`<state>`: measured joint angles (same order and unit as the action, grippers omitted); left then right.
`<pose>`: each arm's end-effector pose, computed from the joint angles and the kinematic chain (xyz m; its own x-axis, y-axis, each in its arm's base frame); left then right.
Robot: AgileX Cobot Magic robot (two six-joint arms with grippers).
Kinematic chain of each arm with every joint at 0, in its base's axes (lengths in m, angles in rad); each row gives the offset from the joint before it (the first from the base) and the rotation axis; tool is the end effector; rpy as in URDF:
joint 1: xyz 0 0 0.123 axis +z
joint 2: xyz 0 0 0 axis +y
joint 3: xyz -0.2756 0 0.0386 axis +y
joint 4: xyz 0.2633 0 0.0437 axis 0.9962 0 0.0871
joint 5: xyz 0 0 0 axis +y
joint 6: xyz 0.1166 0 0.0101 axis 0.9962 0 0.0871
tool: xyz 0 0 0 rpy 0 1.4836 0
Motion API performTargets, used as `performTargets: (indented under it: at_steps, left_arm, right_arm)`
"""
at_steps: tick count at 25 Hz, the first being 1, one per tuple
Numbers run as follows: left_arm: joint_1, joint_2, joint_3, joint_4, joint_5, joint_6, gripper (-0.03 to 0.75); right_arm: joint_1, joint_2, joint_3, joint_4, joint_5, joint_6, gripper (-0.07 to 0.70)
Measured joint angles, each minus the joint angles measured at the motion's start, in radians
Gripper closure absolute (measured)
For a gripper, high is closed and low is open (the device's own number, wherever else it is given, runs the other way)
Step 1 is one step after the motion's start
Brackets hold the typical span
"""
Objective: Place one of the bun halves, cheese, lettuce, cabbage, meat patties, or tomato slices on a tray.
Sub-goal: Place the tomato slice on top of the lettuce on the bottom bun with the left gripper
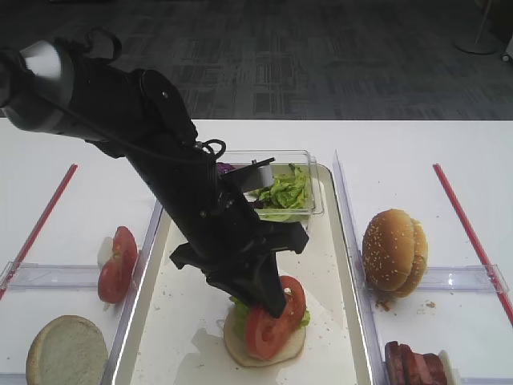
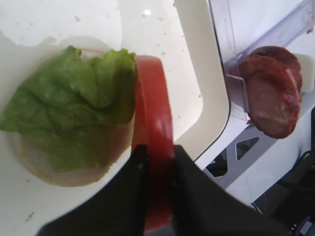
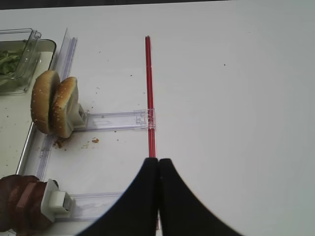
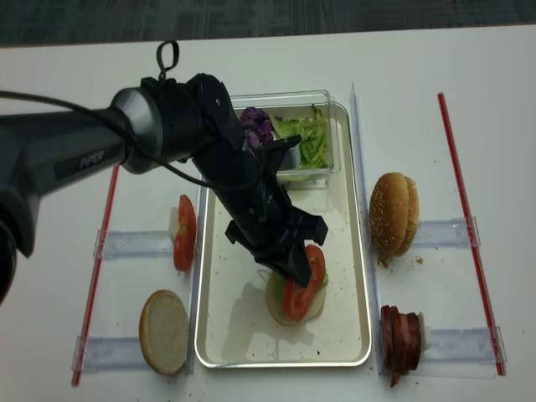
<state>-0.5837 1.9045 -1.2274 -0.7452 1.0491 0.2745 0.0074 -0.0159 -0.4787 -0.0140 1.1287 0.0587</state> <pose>0.2677 -0.2593 0.1454 -0.8971 0.4414 0.0185 0.3464 0.7288 -0.5906 0.0347 -0.0012 0.2597 -0.5191 0.0488 -0.8533 0.0308 0.9988 0.0384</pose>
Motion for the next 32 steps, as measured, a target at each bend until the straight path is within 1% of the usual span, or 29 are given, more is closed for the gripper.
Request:
performTargets:
  at_steps: [3, 6, 12, 14, 16, 19, 32]
  left_arm:
    - [0.0, 0.0, 0.0, 0.0, 0.0, 0.0, 0.577]
    - [0.001, 0.0, 0.0, 0.004, 0.0, -0.011, 0.487]
    - [0.001, 0.0, 0.0, 0.089, 0.0, -0.09, 0.171]
    - [0.001, 0.0, 0.0, 0.115, 0.0, -0.114, 0.118]
    - [0.001, 0.0, 0.0, 0.132, 0.0, -0.121, 0.095]
    - [0.001, 0.0, 0.0, 0.139, -0.006, -0.131, 0.085]
    - [0.001, 0.0, 0.0, 0.139, -0.014, -0.134, 0.083]
  right_arm:
    - [0.0, 0.0, 0.0, 0.0, 0.0, 0.0, 0.595]
    - [0.0, 0.0, 0.0, 0.0, 0.0, 0.0, 0.595]
    - [0.0, 0.0, 0.0, 0.0, 0.0, 0.0, 0.595]
    - [0.0, 0.0, 0.0, 0.0, 0.0, 0.0, 0.595]
    - [0.0, 0.0, 0.0, 0.0, 0.0, 0.0, 0.595]
    - [0.0, 0.0, 0.0, 0.0, 0.0, 0.0, 0.595]
    - [0.0, 0.0, 0.0, 0.0, 0.0, 0.0, 0.595]
